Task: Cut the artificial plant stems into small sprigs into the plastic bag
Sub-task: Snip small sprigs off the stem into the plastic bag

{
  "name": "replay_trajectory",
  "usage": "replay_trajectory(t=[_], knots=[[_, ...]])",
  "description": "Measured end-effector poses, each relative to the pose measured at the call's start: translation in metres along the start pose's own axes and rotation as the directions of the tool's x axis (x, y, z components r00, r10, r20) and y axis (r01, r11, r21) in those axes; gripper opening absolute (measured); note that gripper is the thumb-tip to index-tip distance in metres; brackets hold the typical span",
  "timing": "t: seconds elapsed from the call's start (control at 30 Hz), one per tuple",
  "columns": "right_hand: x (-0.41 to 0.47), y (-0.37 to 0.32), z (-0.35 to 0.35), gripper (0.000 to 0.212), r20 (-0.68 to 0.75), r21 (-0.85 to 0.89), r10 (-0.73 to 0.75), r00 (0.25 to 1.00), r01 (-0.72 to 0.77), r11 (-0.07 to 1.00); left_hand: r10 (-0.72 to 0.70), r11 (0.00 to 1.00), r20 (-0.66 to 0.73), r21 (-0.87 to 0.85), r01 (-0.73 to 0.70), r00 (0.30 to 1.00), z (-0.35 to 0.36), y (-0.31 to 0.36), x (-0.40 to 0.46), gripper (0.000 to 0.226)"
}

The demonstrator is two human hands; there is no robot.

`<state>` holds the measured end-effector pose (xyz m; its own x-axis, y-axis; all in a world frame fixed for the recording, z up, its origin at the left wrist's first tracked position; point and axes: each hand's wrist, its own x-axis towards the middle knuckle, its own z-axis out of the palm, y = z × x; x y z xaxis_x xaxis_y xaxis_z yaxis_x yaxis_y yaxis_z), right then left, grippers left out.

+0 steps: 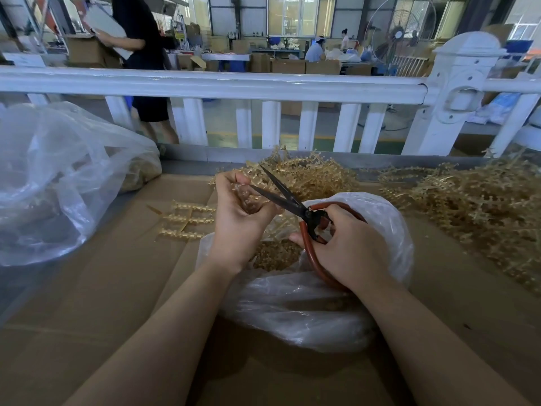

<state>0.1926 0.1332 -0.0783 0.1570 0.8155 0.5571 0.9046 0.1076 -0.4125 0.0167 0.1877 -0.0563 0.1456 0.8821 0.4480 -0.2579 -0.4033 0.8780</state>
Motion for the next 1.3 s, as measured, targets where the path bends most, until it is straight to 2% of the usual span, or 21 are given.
replay_trajectory(t=[0.2,0.37,0.5,0.8,1.07,1.3], knots=[[0.000,0.001,0.001,0.073,0.003,0.026,0.026,1.000,-0.026,0.999,-0.033,0.998,-0.008,-0.054,0.032,0.999,-0.002,-0.004,0.002,0.040],[0.000,0.002,0.002,0.069,-0.011,0.028,0.024,1.000,-0.024,0.999,-0.105,0.978,-0.039,-0.184,0.096,0.994,-0.003,-0.006,0.004,0.029],[0.000,0.003,0.002,0.064,0.005,0.018,0.024,1.000,-0.024,1.000,-0.120,0.958,-0.048,-0.267,0.104,0.992,-0.003,-0.007,0.007,0.030],[0.000,0.003,0.001,0.065,-0.003,0.010,0.003,1.000,-0.003,1.000,-0.104,0.959,-0.001,-0.264,0.100,0.995,-0.002,-0.006,0.006,0.037],[0.002,0.001,0.003,0.070,-0.030,-0.077,-0.014,0.999,0.012,0.997,-0.124,0.964,-0.047,-0.240,0.110,0.991,-0.004,-0.008,0.007,0.035],[-0.001,-0.002,0.001,0.056,-0.081,-0.095,-0.050,0.995,0.042,0.995,-0.186,0.947,-0.059,-0.275,0.164,0.981,-0.006,-0.014,0.009,0.030]])
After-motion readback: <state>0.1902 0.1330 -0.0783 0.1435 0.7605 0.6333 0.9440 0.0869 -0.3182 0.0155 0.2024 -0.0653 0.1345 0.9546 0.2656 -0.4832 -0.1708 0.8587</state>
